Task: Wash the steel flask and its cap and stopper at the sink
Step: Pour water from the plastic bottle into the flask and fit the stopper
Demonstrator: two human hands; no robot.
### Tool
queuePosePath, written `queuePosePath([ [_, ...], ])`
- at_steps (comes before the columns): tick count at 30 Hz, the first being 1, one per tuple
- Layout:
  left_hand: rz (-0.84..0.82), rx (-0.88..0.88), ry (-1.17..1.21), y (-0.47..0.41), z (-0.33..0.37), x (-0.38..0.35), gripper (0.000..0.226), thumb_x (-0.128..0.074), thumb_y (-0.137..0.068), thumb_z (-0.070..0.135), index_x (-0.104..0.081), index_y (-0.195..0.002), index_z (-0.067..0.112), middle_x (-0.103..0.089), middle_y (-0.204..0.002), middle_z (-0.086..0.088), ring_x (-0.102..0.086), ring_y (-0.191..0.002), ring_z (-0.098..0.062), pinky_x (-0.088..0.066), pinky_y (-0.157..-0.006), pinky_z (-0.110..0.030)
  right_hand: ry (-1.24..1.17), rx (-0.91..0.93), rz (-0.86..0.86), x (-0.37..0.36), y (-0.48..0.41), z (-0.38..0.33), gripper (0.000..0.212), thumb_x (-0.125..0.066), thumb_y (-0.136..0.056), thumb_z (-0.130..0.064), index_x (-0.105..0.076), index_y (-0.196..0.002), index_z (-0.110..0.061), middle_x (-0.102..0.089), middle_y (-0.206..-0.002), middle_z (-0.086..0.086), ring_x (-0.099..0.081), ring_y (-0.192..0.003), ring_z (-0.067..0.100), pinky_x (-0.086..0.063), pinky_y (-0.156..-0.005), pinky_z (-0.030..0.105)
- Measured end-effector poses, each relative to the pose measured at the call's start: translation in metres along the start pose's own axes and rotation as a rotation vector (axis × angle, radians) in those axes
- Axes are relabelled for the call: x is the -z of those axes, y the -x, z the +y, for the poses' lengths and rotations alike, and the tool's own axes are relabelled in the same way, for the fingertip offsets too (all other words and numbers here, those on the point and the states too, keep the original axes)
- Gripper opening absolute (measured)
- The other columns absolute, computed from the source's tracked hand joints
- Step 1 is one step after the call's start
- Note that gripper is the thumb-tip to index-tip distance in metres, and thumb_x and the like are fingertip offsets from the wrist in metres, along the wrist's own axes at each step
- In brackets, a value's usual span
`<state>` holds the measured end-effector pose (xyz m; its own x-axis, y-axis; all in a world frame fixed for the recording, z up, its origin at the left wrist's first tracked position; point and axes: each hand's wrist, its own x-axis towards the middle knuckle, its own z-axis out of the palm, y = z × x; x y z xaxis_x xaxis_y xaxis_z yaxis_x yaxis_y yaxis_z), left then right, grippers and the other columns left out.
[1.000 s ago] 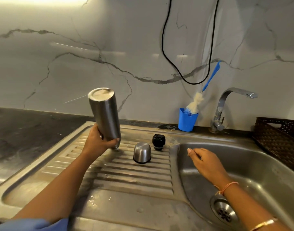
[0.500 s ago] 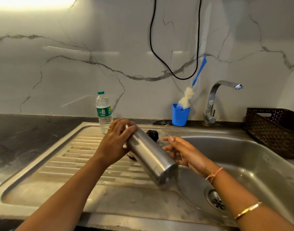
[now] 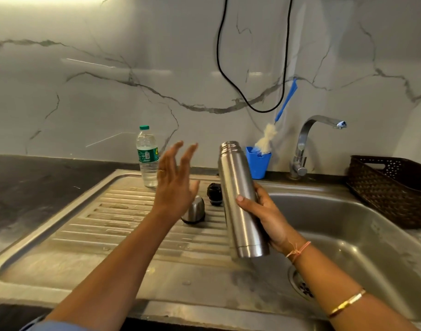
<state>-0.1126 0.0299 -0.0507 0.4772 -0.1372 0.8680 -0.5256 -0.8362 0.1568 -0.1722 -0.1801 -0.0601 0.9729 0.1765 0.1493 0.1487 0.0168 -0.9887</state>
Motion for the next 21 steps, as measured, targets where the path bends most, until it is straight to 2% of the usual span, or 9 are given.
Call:
queuePosePath([
  [2,-0.034,0.12,-0.032,0.003,-0.018,0.007,0.082,-0.078,-0.072,0.015,-0.033,-0.14,0.025,-0.019,-0.145,-0.01,-0.017,-0.134,-0.029,-0.031,-0.109,-0.048,0.042,0.082,0.117,-0.006,-0.002,0.003,0.083,-0.078,-0.069,-0.038,-0.033,-0.139,-0.031,-0.056,-0.127,0.002,-0.061,-0.105,0.017,-0.052,-0.086,0.032],
  [4,-0.104,0.274,0.008,0.009,-0.037,0.013,0.058,-0.073,-0.079,0.017,-0.05,-0.131,0.019,-0.032,-0.143,-0.015,-0.025,-0.133,-0.032,-0.031,-0.109,-0.047,0.056,0.14,0.2,-0.013,-0.005,0.004,0.077,-0.072,-0.08,-0.025,-0.029,-0.143,-0.029,-0.053,-0.129,0.0,-0.058,-0.106,0.012,-0.05,-0.086,0.029],
  [7,-0.148,0.415,-0.002,0.019,-0.069,0.016,0.035,-0.069,-0.083,0.017,-0.062,-0.118,0.014,-0.044,-0.136,-0.016,-0.038,-0.127,-0.035,-0.036,-0.104,-0.046,0.078,0.206,0.259,-0.031,-0.01,0.006,0.083,-0.072,-0.08,-0.018,-0.022,-0.146,-0.029,-0.05,-0.128,-0.004,-0.056,-0.11,0.013,-0.049,-0.092,0.032],
  [10,-0.156,0.513,-0.045,0.027,-0.092,0.017,0.027,-0.066,-0.085,0.018,-0.064,-0.112,0.015,-0.048,-0.132,-0.013,-0.043,-0.122,-0.033,-0.037,-0.102,-0.045,0.151,0.279,0.291,-0.051,-0.013,0.015,0.091,-0.077,-0.076,-0.018,-0.019,-0.145,-0.032,-0.044,-0.137,-0.004,-0.051,-0.12,0.014,-0.045,-0.101,0.036],
  [13,-0.134,0.589,-0.052,0.031,-0.106,0.02,0.025,-0.064,-0.087,0.018,-0.064,-0.112,0.015,-0.047,-0.133,-0.012,-0.042,-0.122,-0.032,-0.037,-0.1,-0.044,0.236,0.33,0.357,-0.066,-0.019,0.023,0.096,-0.079,-0.067,-0.033,-0.02,-0.143,-0.034,-0.039,-0.14,-0.005,-0.045,-0.126,0.014,-0.04,-0.107,0.042],
  [18,-0.12,0.646,-0.061,0.034,-0.123,0.024,0.023,-0.061,-0.089,0.018,-0.064,-0.111,0.013,-0.047,-0.134,-0.014,-0.042,-0.123,-0.034,-0.039,-0.099,-0.047,0.308,0.347,0.417,-0.077,-0.024,0.027,0.094,-0.08,-0.072,-0.026,-0.02,-0.144,-0.028,-0.035,-0.133,-0.006,-0.043,-0.121,0.012,-0.04,-0.107,0.041],
  [21,-0.12,0.688,-0.052,0.035,-0.131,0.025,0.022,-0.06,-0.09,0.019,-0.064,-0.111,0.013,-0.046,-0.134,-0.014,-0.041,-0.123,-0.035,-0.038,-0.099,-0.047,0.304,0.333,0.422,-0.074,-0.025,0.029,0.095,-0.079,-0.069,-0.034,-0.02,-0.143,-0.031,-0.035,-0.136,-0.003,-0.044,-0.122,0.014,-0.042,-0.105,0.044],
])
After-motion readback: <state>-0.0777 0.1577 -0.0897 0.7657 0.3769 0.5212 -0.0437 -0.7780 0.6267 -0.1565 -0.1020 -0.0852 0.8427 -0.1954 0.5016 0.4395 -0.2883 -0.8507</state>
